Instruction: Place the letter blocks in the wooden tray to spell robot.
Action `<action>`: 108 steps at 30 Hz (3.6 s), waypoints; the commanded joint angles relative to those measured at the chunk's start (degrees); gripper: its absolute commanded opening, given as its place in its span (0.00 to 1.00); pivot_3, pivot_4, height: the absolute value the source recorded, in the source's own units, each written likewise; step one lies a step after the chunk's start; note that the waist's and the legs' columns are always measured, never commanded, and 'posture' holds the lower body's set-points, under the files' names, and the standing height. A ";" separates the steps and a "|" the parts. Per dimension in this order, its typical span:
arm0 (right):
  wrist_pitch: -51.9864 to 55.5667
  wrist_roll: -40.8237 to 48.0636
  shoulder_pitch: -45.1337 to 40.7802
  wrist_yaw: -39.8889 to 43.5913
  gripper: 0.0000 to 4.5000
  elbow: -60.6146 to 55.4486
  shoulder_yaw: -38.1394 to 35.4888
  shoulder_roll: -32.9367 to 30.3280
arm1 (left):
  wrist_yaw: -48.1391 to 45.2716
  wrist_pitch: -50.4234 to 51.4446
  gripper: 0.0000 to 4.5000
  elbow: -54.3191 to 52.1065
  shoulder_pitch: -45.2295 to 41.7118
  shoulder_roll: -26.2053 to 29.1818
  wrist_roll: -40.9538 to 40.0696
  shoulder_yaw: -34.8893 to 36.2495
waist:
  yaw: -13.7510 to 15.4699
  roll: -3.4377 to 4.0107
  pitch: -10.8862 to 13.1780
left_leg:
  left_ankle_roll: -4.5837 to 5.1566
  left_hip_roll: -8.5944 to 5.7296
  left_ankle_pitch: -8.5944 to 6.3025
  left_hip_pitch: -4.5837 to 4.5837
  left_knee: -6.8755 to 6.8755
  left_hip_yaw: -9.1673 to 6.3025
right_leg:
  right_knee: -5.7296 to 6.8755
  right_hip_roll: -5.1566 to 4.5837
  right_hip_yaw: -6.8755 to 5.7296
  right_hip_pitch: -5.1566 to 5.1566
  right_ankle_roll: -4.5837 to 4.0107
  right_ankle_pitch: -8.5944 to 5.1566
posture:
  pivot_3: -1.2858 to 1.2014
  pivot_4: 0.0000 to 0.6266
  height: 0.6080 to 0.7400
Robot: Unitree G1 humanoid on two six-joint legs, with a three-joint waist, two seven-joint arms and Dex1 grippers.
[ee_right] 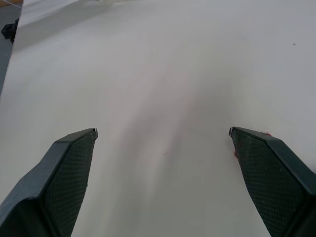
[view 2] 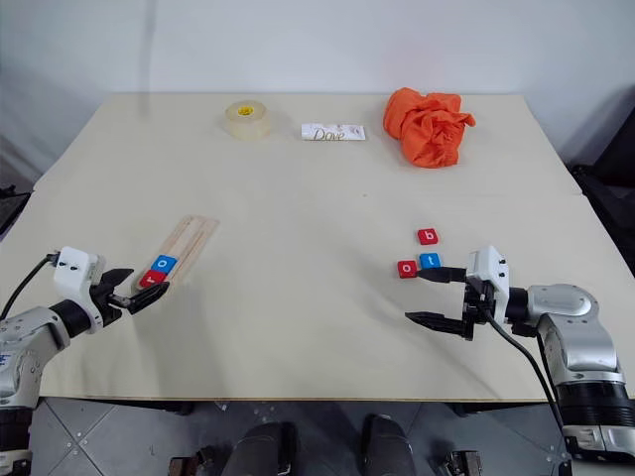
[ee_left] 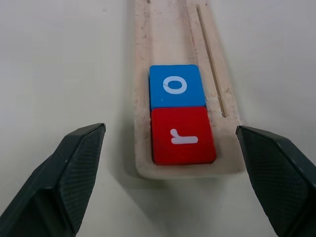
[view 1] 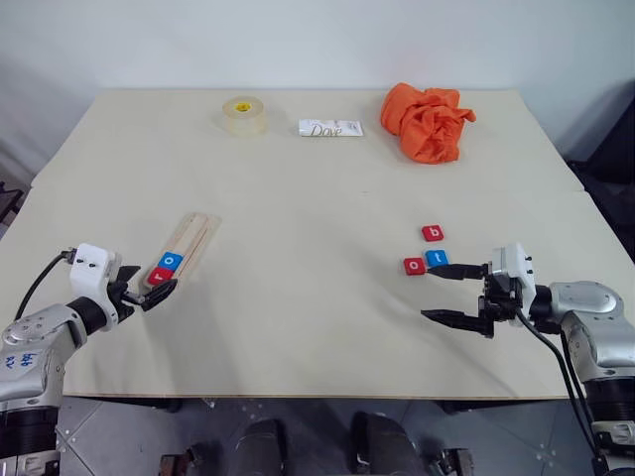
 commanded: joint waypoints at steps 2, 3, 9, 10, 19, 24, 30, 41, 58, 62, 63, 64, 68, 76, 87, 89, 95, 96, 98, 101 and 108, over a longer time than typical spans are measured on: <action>0.20 1.86 0.29 0.56 0.99 -1.97 -1.89 -1.48 | 0.00 0.41 1.00 0.80 -1.21 0.41 1.20 -0.86 | -0.06 0.00 0.00 | -0.04 0.00 0.02 0.00 0.00 0.00 | 0.01 0.00 0.00 0.00 0.00 0.00 | 0.52 0.24 1.00; 0.12 1.96 0.24 0.71 0.99 -1.83 -1.96 -1.52 | -0.17 0.57 1.00 0.87 -1.31 0.38 1.38 -1.26 | -0.05 0.00 0.00 | -0.08 0.00 0.05 0.01 0.00 0.00 | 0.01 0.00 0.00 0.00 0.00 0.00 | 0.52 0.24 1.00; -0.47 1.67 -0.34 0.31 0.99 -1.17 -1.64 -1.12 | -0.74 0.78 1.00 1.62 -2.70 -0.10 2.62 -3.61 | 0.01 0.00 0.00 | -0.12 -0.01 0.07 0.02 0.02 0.01 | 0.03 0.00 0.02 0.01 0.00 0.00 | 0.52 0.24 1.00; -0.41 1.65 -0.42 0.11 0.99 -1.30 -1.56 -1.00 | -0.67 0.73 1.00 1.95 -3.02 -0.18 2.84 -3.86 | 0.01 0.00 0.00 | -0.12 -0.01 0.07 0.02 0.02 0.01 | 0.04 0.00 0.03 0.01 0.00 0.00 | 0.52 0.24 1.00; -0.38 1.59 -0.37 -0.91 1.00 -1.68 -1.53 -0.75 | 1.75 5.32 0.96 3.24 -3.71 -0.66 4.41 -5.34 | 0.01 -0.01 -0.01 | -0.05 -0.02 0.07 0.22 0.01 0.03 | 0.17 0.00 0.13 0.08 0.01 0.00 | 0.52 0.24 1.00; -0.56 1.43 -0.85 -1.31 1.00 -1.31 -1.30 -0.59 | 3.63 5.43 0.75 3.59 -3.88 -1.50 4.48 -4.55 | -0.07 0.00 -0.01 | -0.05 -0.01 0.07 0.71 -0.12 0.25 | 0.22 0.00 0.38 0.33 0.01 0.00 | 0.52 0.24 1.00; -0.88 1.15 -1.98 -1.48 1.00 -0.39 -1.03 -0.41 | -8.39 -12.20 0.75 1.06 -1.22 -1.65 3.53 -5.83 | -0.06 -0.01 -0.01 | -0.06 0.01 0.08 0.73 -0.10 0.35 | 0.27 0.00 0.48 0.27 0.00 0.01 | 0.52 0.24 1.00; -1.06 0.55 -2.57 1.28 1.00 -0.01 -0.46 -1.78 | -23.29 -13.97 0.75 -6.79 -6.16 1.77 4.53 -16.91 | 0.04 -0.10 0.04 | 0.04 0.01 -0.11 0.57 -0.07 0.54 | 0.06 0.00 0.54 0.18 0.00 0.01 | 0.52 0.24 1.00; 0.91 2.67 9.55 -4.00 1.00 -10.75 -5.50 -2.92 | -34.55 -23.21 0.75 -0.12 -21.54 -6.57 11.94 -34.36 | 0.08 -0.39 0.21 | -0.08 0.00 -0.05 0.61 0.01 0.76 | -0.02 0.09 0.80 0.16 0.10 0.05 | 0.52 0.24 1.00; 1.50 3.27 11.86 -5.53 1.00 -12.83 -6.61 -2.91 | -34.19 -23.23 0.75 1.43 -22.99 -7.83 13.16 -34.98 | 0.20 -0.47 0.26 | -0.01 0.00 -0.09 0.60 0.04 0.76 | -0.02 0.09 0.83 0.17 0.12 0.06 | 0.52 0.24 1.00; 1.64 3.37 12.28 -5.84 1.00 -13.23 -6.82 -2.87 | -34.63 -23.48 0.75 1.57 -23.19 -8.05 13.29 -35.26 | 0.23 -0.48 0.26 | -0.01 0.00 -0.09 0.59 0.05 0.76 | -0.02 0.09 0.83 0.17 0.12 0.06 | 0.52 0.24 1.00; 1.75 3.41 12.51 -6.03 1.00 -13.50 -6.94 -2.85 | -34.76 -23.54 0.75 1.62 -23.28 -8.27 13.47 -35.40 | 0.22 -0.49 0.27 | -0.01 0.00 -0.09 0.59 0.06 0.76 | -0.02 0.09 0.83 0.17 0.12 0.07 | 0.52 0.24 1.00; 1.91 3.74 13.42 -6.57 1.00 -14.37 -7.31 -2.91 | -34.49 -22.50 0.83 0.63 -22.83 -9.04 13.75 -35.63 | 0.16 -0.51 0.28 | -0.01 0.00 -0.09 0.59 0.06 0.76 | -0.02 0.10 0.85 0.17 0.12 0.07 | 0.52 0.24 1.00; 2.71 5.02 14.28 -8.53 1.00 -15.39 -8.32 -2.63 | -32.64 -19.28 0.99 -3.47 -20.13 -7.94 13.73 -34.21 | 0.14 -0.52 0.29 | 0.02 0.00 -0.11 0.59 0.08 0.75 | -0.02 0.10 0.87 0.18 0.13 0.07 | 0.52 0.24 1.00; 13.11 8.58 13.93 -25.87 1.00 -20.83 -12.34 2.36 | -37.31 -26.25 0.99 -3.93 -12.54 -7.41 -2.19 -17.03 | 0.04 -0.52 0.29 | 0.14 0.05 -0.17 0.63 0.08 0.74 | 0.03 0.10 0.89 0.17 0.12 0.07 | 0.52 0.24 1.00; 13.05 8.70 13.88 -27.69 1.00 -21.73 -12.65 3.28 | -38.13 -27.75 0.99 -2.65 -12.20 -7.65 -2.93 -16.07 | 0.06 -0.52 0.29 | 0.16 0.05 -0.19 0.62 0.07 0.74 | 0.02 0.10 0.89 0.17 0.12 0.07 | 0.52 0.24 1.00; 18.61 6.85 12.56 -40.29 1.00 -24.63 -13.02 5.69 | -41.07 -38.20 0.99 5.35 -10.31 -9.26 -2.79 -15.03 | 0.07 -0.52 0.29 | 0.27 0.04 -0.25 0.61 0.08 0.75 | 0.00 0.10 0.89 0.18 0.12 0.07 | 0.52 0.24 1.00; 19.60 6.68 13.44 -40.83 1.00 -25.86 -12.89 5.11 | -41.97 -39.18 0.99 6.18 -9.85 -9.50 -3.36 -14.85 | 0.06 -0.52 0.29 | 0.28 0.03 -0.26 0.61 0.07 0.75 | -0.01 0.10 0.89 0.18 0.12 0.07 | 0.52 0.24 1.00; 21.67 6.75 16.15 -40.81 1.00 -28.82 -12.77 3.55 | -44.68 -41.03 0.99 8.08 -9.36 -9.56 -4.25 -14.72 | 0.17 -0.52 0.29 | 0.30 0.04 -0.27 0.58 0.05 0.75 | -0.03 0.10 0.88 0.16 0.12 0.07 | 0.52 0.24 1.00; 26.45 7.36 19.30 -42.53 1.00 -32.45 -13.30 2.18 | -46.52 -42.17 0.99 10.80 -9.29 -9.29 -4.44 -14.71 | 0.22 -0.53 0.29 | 0.34 0.04 -0.31 0.56 0.03 0.74 | -0.07 0.11 0.88 0.16 0.11 0.06 | 0.52 0.24 1.00; 32.15 10.84 21.90 -48.40 1.00 -40.39 -17.55 3.96 | -55.05 -43.84 0.99 17.95 -11.14 -9.59 -8.19 -13.22 | -0.01 -0.54 0.28 | 0.39 0.12 -0.38 0.58 0.10 0.76 | -0.07 0.16 0.89 0.17 0.13 0.08 | 0.52 0.24 1.00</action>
